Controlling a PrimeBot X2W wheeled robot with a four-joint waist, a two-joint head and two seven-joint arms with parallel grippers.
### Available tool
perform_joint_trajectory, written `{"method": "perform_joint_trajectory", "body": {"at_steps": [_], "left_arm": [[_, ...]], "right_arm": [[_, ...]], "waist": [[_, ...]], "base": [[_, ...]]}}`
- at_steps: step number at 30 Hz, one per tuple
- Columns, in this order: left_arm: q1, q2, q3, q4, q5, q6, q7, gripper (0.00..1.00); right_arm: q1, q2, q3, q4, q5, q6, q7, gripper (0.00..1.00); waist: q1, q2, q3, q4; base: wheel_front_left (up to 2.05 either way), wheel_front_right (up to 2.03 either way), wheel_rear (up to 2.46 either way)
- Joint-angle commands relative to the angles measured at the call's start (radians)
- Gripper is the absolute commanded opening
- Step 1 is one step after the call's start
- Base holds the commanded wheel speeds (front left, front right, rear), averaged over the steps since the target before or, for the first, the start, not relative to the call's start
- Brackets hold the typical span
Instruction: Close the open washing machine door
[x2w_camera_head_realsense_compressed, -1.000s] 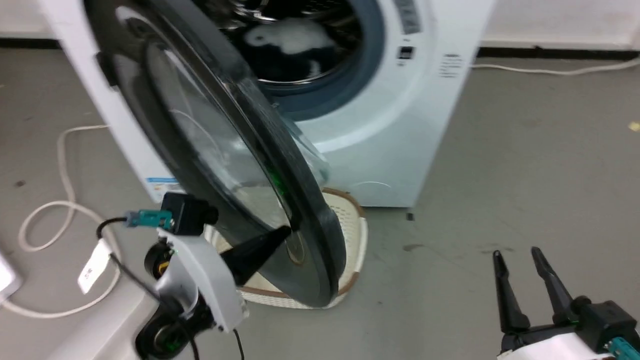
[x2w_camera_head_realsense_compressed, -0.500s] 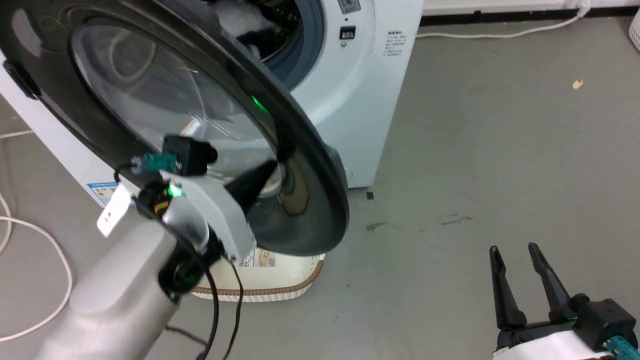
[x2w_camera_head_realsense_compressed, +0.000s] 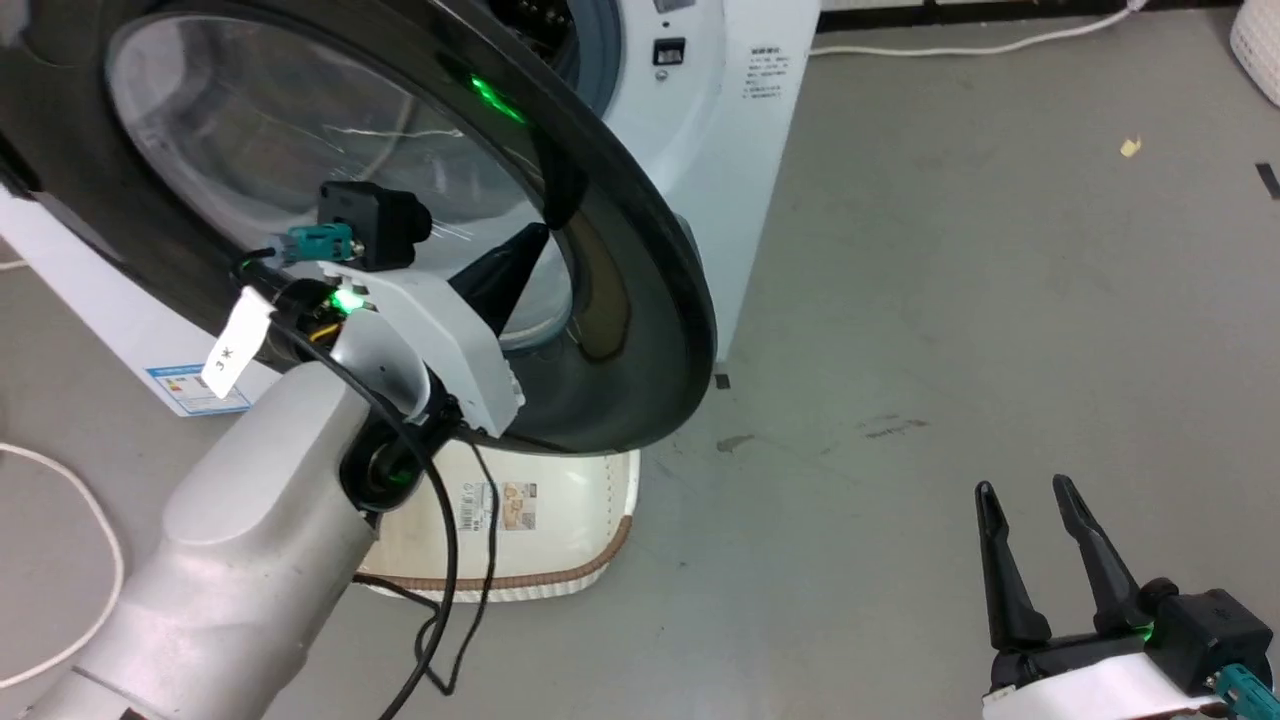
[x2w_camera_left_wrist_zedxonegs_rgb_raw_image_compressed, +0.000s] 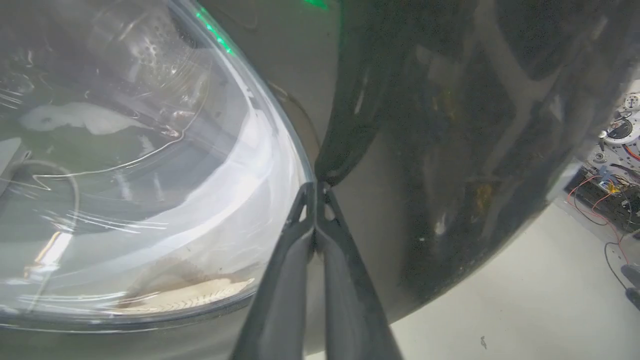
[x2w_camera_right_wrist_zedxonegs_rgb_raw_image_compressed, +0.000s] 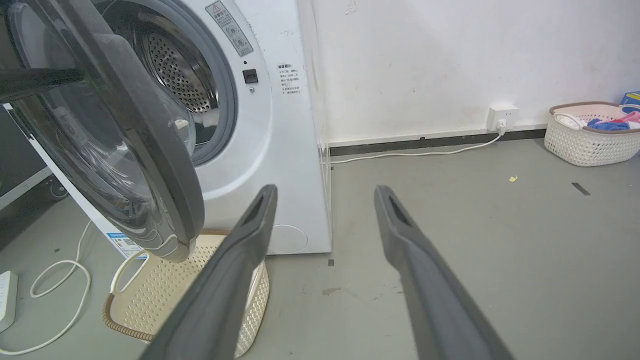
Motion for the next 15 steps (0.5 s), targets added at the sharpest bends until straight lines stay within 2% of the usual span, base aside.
{"method": "perform_joint_trajectory", "body": {"at_steps": [1,4,8,12,15], "left_arm": [[-0.002,0.0,0.0,0.005,-0.006,-0.005,-0.011,0.0],[0.016,0.003,0.016,0.002,-0.019,-0.003,-0.039,0.0],[0.051,0.025,0.058,-0.01,-0.023,0.025,-0.116,0.0],[0.083,0.065,0.122,-0.03,0.004,0.085,-0.242,0.0],[0.119,0.09,0.192,-0.068,0.046,0.144,-0.294,0.0]], "right_arm": [[-0.002,0.001,-0.003,0.003,0.003,0.001,-0.004,1.0],[0.002,0.001,-0.009,0.005,-0.001,0.001,-0.004,1.0],[0.012,0.001,-0.018,0.014,-0.01,0.001,-0.004,1.0],[0.023,0.001,-0.025,0.025,-0.017,0.001,-0.004,1.0],[0.032,0.001,-0.031,0.032,-0.021,0.001,-0.004,1.0]], "waist": [[-0.0001,-0.0001,-0.016,0.016],[-0.0001,-0.0001,-0.039,0.046],[-0.0001,-0.0001,-0.079,0.097],[-0.0001,-0.0001,-0.119,0.149],[-0.0001,-0.0001,-0.143,0.184]], "base": [[0.0,0.0,0.0],[0.0,0.0,0.0],[0.0,0.0,0.0],[0.0,0.0,0.0],[0.0,0.0,0.0]]}}
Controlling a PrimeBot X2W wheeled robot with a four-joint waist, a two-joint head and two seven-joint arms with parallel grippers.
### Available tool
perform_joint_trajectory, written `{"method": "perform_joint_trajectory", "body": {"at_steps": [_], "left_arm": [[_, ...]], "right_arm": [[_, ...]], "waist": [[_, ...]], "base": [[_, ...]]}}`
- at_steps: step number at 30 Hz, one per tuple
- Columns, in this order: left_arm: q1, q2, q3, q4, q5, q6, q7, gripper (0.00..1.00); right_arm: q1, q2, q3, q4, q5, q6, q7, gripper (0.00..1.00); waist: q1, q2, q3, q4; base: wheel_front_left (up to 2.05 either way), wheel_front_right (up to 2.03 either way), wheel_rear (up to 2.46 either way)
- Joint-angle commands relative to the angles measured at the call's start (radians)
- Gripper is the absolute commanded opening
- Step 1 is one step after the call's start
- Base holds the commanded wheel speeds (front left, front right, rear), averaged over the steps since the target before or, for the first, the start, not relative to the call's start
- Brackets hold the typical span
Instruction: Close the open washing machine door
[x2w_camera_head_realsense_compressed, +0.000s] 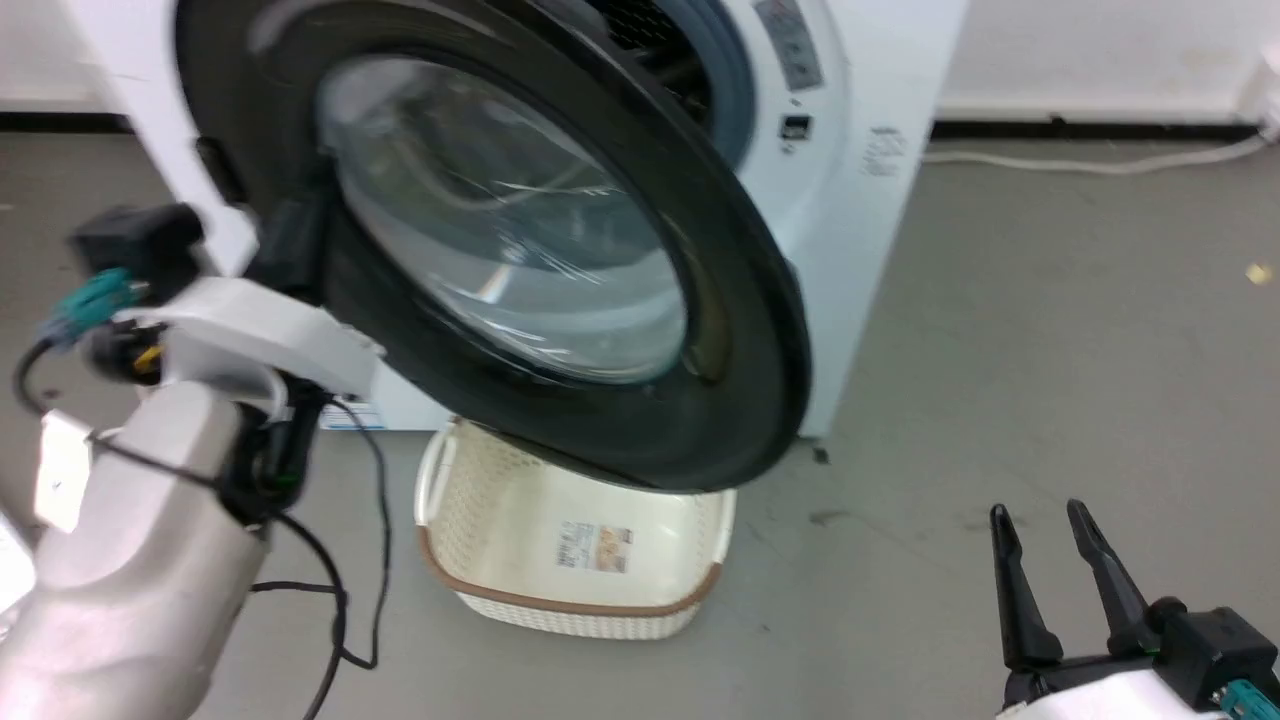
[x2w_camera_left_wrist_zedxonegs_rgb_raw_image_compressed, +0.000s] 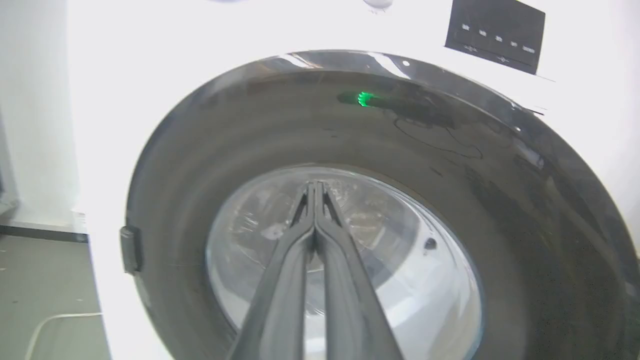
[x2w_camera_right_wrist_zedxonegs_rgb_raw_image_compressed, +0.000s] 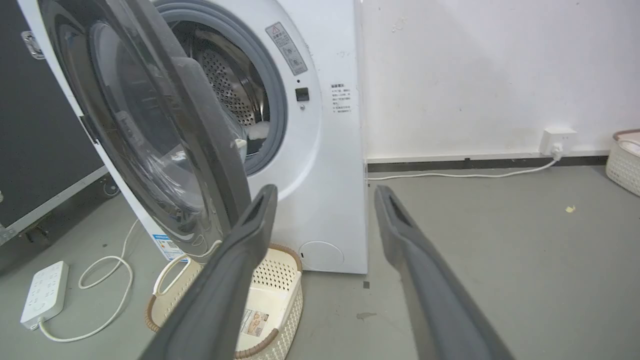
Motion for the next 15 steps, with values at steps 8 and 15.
{"method": "perform_joint_trajectory", "body": {"at_steps": [8,15], "left_arm": [[0.264,-0.004,0.308,-0.31,0.33,0.109,-0.022,0.0],[0.479,-0.054,0.367,-0.35,0.438,0.061,-0.023,0.0]], "right_arm": [[0.022,0.0,-0.016,0.006,-0.018,0.001,-0.004,1.0],[0.03,0.0,-0.025,0.014,-0.021,0.001,-0.004,1.0]], "waist": [[0.0001,0.0,-0.072,0.113],[0.0001,0.0,-0.096,0.149]], "base": [[0.0,0.0,0.0],[0.0,0.0,0.0]]}}
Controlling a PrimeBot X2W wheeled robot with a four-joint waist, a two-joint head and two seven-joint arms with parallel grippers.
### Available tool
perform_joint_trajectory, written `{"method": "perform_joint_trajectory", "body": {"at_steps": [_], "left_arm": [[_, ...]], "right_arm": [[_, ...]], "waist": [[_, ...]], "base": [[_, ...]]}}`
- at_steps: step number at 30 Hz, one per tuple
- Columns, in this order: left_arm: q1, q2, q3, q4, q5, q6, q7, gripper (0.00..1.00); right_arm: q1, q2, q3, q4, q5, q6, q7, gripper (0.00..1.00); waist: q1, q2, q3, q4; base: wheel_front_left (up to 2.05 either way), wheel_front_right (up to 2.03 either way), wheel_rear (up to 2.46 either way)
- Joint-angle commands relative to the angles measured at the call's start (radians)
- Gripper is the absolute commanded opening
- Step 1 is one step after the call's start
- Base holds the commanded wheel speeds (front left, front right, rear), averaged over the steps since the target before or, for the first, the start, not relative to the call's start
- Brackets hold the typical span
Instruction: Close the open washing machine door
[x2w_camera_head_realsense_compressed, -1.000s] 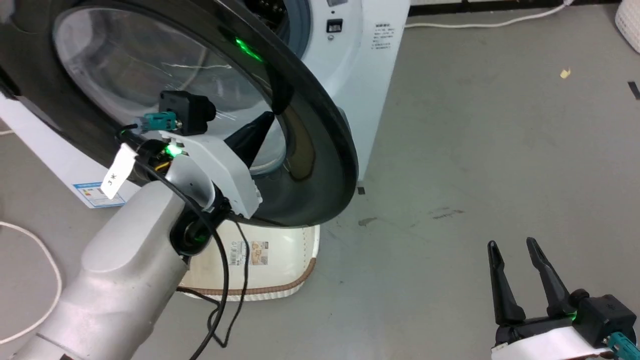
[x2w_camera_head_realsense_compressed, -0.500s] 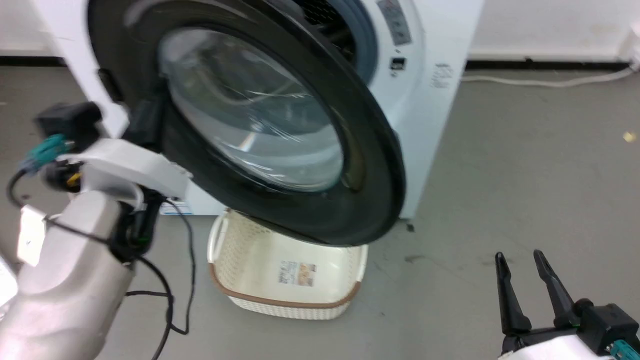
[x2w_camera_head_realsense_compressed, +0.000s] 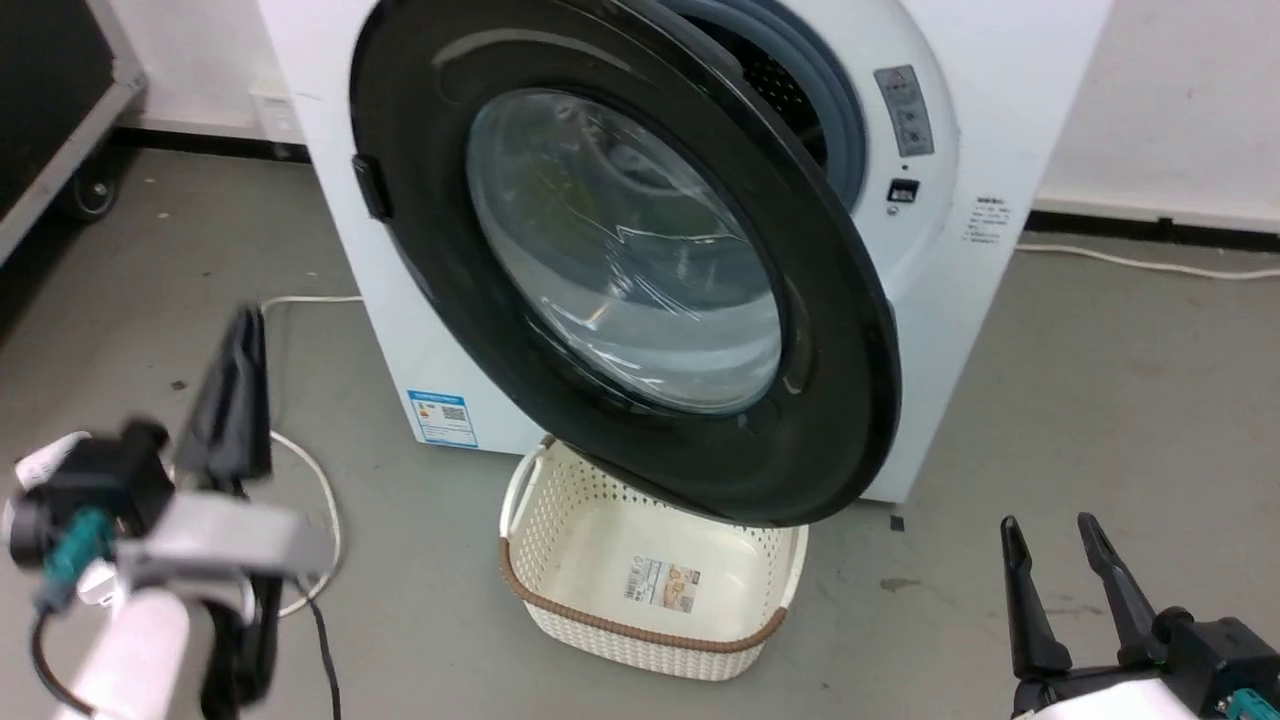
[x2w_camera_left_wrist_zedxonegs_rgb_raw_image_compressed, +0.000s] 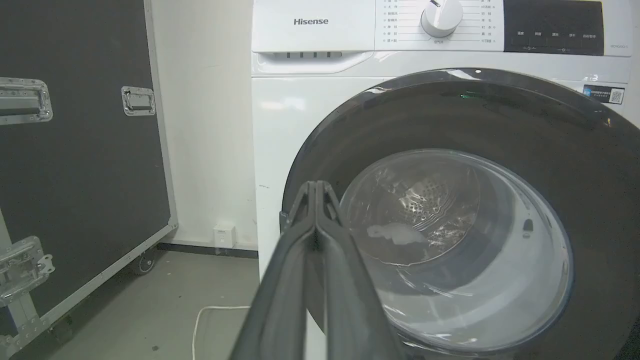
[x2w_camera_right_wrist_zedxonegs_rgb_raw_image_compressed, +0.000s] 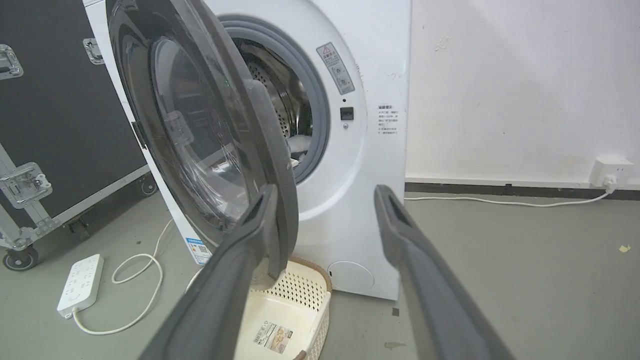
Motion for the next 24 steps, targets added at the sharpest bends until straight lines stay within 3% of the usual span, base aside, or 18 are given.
{"method": "perform_joint_trajectory", "body": {"at_steps": [1,8,18,19,20,24], "left_arm": [[0.013,-0.004,0.003,0.0,0.004,-0.004,-0.004,0.0],[0.148,-0.029,-0.017,0.067,-0.008,-0.063,-0.004,0.0],[0.229,-0.066,-0.01,0.11,-0.063,-0.043,0.012,0.0],[0.231,-0.069,-0.011,0.11,-0.063,-0.04,0.013,0.29],[0.232,-0.071,-0.012,0.109,-0.064,-0.037,0.013,1.0],[0.232,-0.072,-0.014,0.105,-0.063,-0.032,0.012,1.0]], "right_arm": [[0.013,0.0,-0.002,0.003,-0.005,0.001,-0.004,1.0],[0.03,0.0,-0.002,0.004,-0.008,0.001,-0.004,1.0],[0.053,0.0,-0.004,0.012,-0.003,0.001,-0.004,1.0],[0.054,0.0,-0.004,0.013,-0.003,0.001,-0.004,1.0],[0.054,0.0,-0.005,0.014,-0.003,0.001,-0.004,1.0],[0.053,0.0,-0.004,0.015,-0.006,0.001,-0.004,1.0]], "waist": [[0.0001,0.0,-0.005,0.005],[0.0001,0.0,-0.02,0.014],[0.0001,0.0,-0.028,0.009],[0.0001,0.0,-0.028,0.009],[0.0001,0.0,-0.028,0.008],[0.0001,0.0,-0.029,0.007]], "base": [[0.0,0.0,0.0],[0.0,0.0,0.0],[0.0,0.0,0.0],[0.0,0.0,0.0],[0.0,0.0,0.0],[0.0,0.0,0.0]]}}
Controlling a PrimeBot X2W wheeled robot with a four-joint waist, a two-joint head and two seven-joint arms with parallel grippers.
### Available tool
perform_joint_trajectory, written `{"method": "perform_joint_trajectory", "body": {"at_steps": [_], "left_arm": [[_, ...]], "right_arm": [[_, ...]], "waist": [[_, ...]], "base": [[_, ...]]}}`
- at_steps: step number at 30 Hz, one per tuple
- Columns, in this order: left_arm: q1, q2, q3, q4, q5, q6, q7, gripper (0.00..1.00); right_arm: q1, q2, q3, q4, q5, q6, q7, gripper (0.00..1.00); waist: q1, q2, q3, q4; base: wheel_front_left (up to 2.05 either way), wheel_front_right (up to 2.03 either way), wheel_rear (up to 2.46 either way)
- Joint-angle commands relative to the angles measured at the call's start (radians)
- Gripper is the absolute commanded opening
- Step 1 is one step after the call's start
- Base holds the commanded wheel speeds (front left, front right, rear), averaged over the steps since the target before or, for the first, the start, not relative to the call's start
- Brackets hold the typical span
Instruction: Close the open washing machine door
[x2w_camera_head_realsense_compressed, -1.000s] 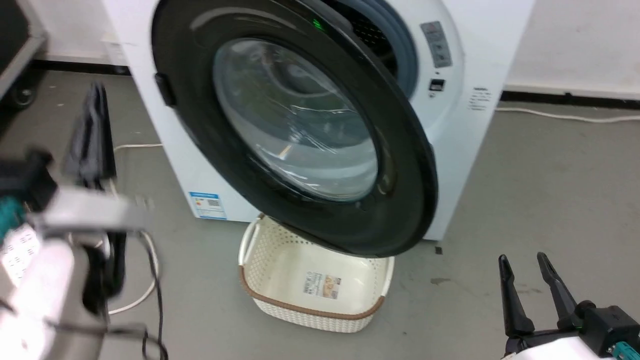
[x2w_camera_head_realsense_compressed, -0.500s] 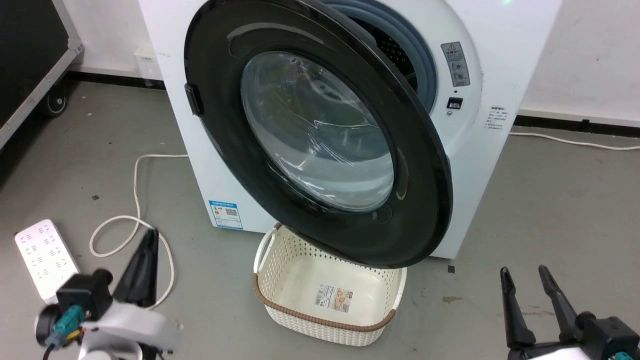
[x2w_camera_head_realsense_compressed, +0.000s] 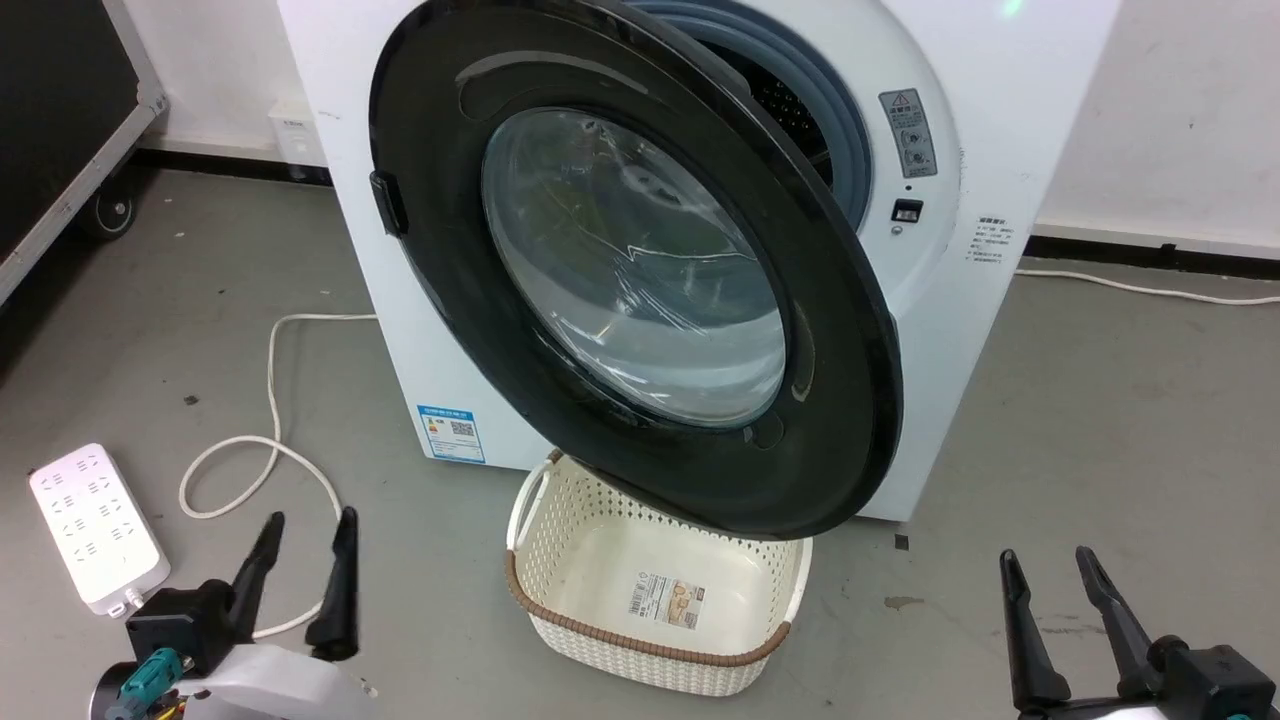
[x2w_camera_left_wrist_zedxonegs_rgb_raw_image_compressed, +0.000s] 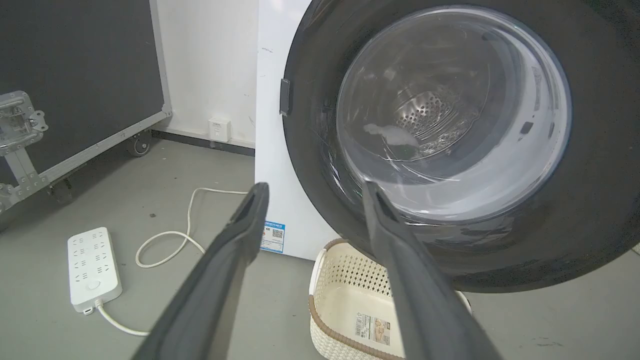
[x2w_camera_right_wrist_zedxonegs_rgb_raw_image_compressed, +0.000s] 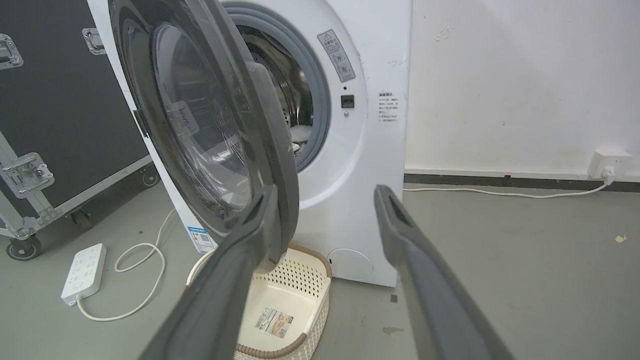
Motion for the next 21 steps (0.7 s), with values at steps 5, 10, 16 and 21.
{"method": "perform_joint_trajectory", "body": {"at_steps": [5,10,16,21], "left_arm": [[0.007,-0.001,-0.005,-0.011,0.009,0.013,-0.004,1.0],[0.012,-0.003,-0.008,-0.021,0.01,0.022,-0.004,1.0],[0.017,-0.004,-0.01,-0.038,0.006,0.031,-0.003,1.0],[0.012,-0.003,-0.013,-0.052,0.001,0.028,-0.001,1.0]], "right_arm": [[0.011,0.0,-0.004,0.001,-0.011,0.001,-0.004,1.0],[0.007,0.0,-0.008,0.01,-0.021,0.001,-0.004,0.0],[-0.037,0.0,0.047,0.016,-0.029,0.001,0.006,0.0],[-0.133,0.0,0.153,0.067,-0.018,0.001,0.074,0.0]], "waist": [[0.0,0.0,-0.001,0.0],[0.0,0.0,0.001,0.002],[0.0,0.0,0.01,0.01],[0.0,0.0,0.028,0.03]], "base": [[0.0,0.0,0.0],[0.0,0.0,0.0],[0.0,0.0,0.0],[0.0,0.0,0.0]]}}
